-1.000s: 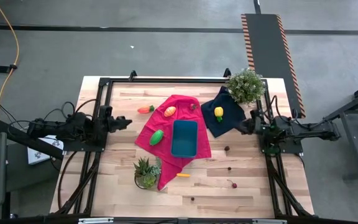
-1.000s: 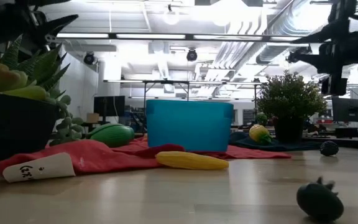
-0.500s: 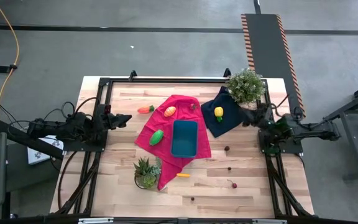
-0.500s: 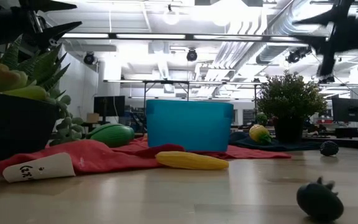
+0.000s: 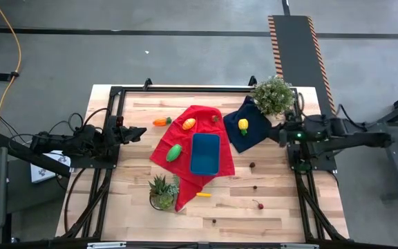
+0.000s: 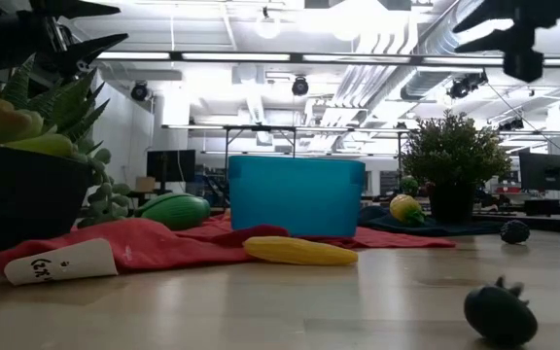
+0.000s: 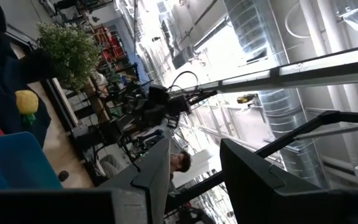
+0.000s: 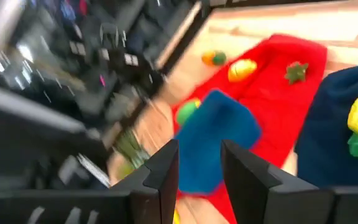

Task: Pick and placing Produce into tupperware
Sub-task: Put the blackberry into the blue bin

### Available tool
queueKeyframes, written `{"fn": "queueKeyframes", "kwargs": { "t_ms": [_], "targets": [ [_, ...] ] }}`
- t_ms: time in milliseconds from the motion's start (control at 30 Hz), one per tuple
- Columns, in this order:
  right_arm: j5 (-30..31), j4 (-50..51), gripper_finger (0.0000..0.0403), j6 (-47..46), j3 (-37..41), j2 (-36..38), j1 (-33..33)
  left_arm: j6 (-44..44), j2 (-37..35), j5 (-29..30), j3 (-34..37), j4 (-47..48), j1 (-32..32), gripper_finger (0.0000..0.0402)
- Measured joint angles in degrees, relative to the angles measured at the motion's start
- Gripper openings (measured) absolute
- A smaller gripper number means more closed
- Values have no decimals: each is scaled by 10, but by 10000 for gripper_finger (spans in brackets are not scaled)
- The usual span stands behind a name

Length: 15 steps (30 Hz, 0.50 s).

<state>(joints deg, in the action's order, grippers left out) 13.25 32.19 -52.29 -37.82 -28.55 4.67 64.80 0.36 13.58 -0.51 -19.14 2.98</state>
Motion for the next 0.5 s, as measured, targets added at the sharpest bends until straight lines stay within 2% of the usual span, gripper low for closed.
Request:
{"fn": "queueKeyframes", "kwargs": {
  "t_ms": [200, 500],
  "targets": [
    [-33, 81, 110, 103, -87, -144, 0, 0, 0, 0, 0, 0, 0, 129],
    [-114, 255, 110, 99, -146, -319, -5, 0, 0, -5, 0, 0, 0, 129]
  ]
}}
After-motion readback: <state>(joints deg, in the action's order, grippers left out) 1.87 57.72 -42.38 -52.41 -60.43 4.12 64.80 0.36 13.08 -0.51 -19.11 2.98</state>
